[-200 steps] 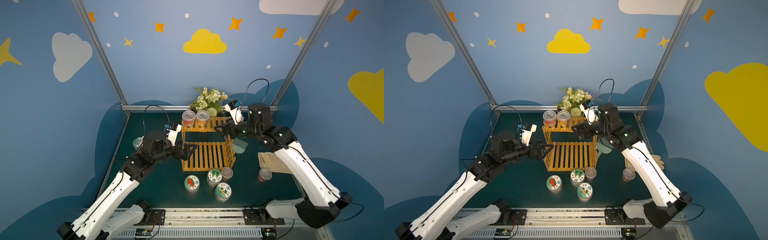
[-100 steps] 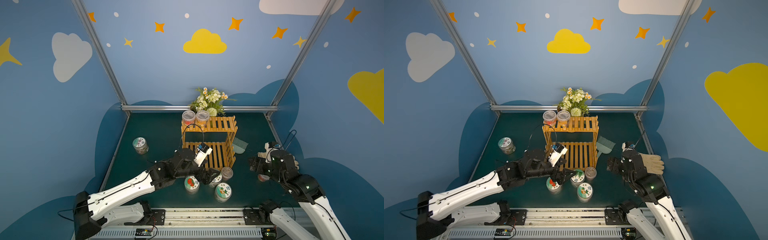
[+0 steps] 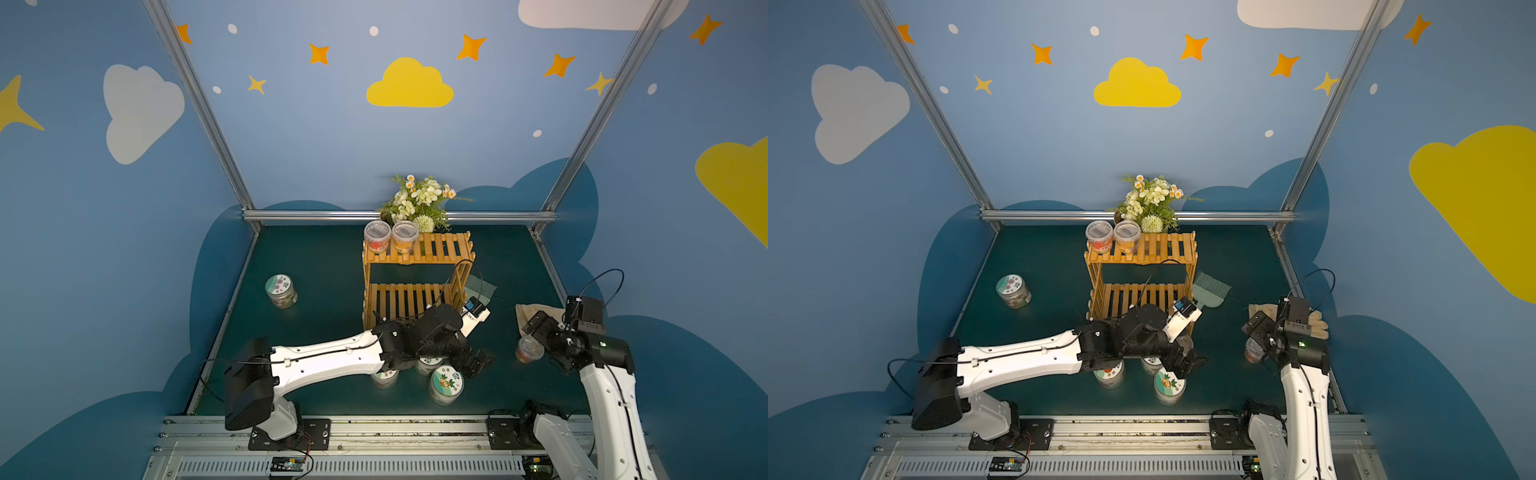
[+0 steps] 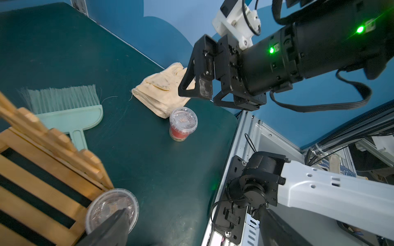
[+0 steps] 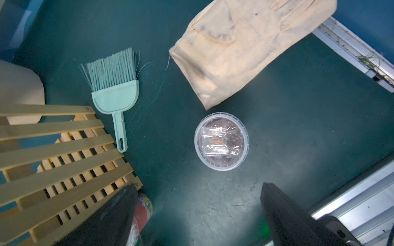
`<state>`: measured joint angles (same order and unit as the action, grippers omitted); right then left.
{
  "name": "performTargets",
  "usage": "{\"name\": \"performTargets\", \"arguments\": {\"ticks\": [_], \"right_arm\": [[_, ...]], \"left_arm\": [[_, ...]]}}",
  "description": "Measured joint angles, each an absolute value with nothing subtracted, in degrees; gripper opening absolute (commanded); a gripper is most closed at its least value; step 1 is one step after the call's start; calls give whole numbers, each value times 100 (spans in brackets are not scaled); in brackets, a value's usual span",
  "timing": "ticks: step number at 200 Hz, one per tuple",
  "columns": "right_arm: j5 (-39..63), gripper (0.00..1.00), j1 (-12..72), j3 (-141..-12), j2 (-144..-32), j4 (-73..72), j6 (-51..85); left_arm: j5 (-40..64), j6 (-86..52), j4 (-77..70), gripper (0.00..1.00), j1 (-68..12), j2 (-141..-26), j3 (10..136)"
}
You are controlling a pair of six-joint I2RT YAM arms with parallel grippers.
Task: Place the seed container on the shelf
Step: Move the seed jar to the center of the board.
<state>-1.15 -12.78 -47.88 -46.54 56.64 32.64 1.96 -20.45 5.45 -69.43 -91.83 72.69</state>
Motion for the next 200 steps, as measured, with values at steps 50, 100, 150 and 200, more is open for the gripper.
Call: {"name": "performTargets", "arguments": {"ticks": [50, 100, 150, 200], "right_arm": [[360, 98, -1826, -4665, -5319, 5485, 3020], [574, 98, -1828, -4440, -5485, 5225, 2969], [720, 98, -1828, -4248, -5843, 5000, 2971], [792, 98, -1828, -4241, -6246, 4890, 2965]], "left_arm": [[416, -2060, 576, 100, -6960, -9767, 7859], [569, -2075, 685, 100, -6960, -10064, 8141], [607, -2102, 854, 100, -6960, -10451, 8493], [622, -2102, 1031, 100, -6960, -10621, 8689]]}}
